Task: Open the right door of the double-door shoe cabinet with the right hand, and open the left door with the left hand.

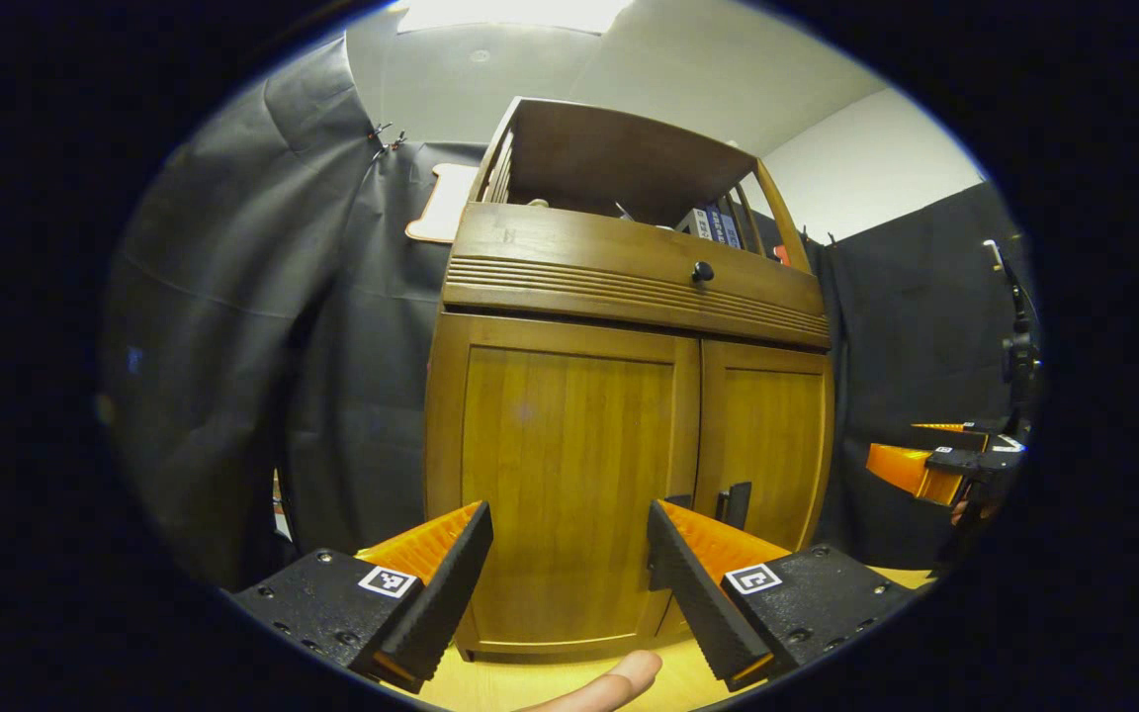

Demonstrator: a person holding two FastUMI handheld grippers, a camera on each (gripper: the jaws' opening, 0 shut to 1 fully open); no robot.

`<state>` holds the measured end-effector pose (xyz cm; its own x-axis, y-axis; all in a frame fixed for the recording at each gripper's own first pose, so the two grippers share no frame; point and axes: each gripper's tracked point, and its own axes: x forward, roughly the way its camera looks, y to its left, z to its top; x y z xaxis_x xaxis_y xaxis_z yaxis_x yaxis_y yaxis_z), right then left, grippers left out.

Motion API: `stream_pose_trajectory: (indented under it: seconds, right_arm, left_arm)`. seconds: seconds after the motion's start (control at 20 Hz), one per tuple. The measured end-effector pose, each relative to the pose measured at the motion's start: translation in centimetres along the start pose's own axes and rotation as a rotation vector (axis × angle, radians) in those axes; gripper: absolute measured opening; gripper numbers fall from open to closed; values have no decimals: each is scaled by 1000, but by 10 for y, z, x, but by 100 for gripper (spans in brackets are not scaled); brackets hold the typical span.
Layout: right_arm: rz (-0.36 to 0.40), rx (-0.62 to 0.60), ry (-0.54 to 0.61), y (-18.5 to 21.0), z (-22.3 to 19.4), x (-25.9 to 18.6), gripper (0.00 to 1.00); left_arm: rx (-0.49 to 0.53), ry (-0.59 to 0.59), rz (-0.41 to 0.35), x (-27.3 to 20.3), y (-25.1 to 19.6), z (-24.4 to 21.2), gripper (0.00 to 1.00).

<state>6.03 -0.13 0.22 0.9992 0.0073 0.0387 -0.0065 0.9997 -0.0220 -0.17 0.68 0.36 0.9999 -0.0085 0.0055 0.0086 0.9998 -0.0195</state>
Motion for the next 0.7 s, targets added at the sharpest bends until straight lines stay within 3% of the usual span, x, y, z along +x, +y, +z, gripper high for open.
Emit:
stream_pose_trajectory:
  seconds: [0.1, 0.5, 0.7]
  right_arm:
    - [-29, 6, 9, 1, -6, 15, 97]
    - [116, 73, 145, 86, -61, 74, 100]
    - [142, 26, 151, 115, -72, 95, 97]
  left_arm:
    - [6, -14, 19, -4, 1, 4, 98]
    - [-34, -23, 25, -1, 12, 6, 98]
    - [-44, -26, 29, 2, 22, 10, 97]
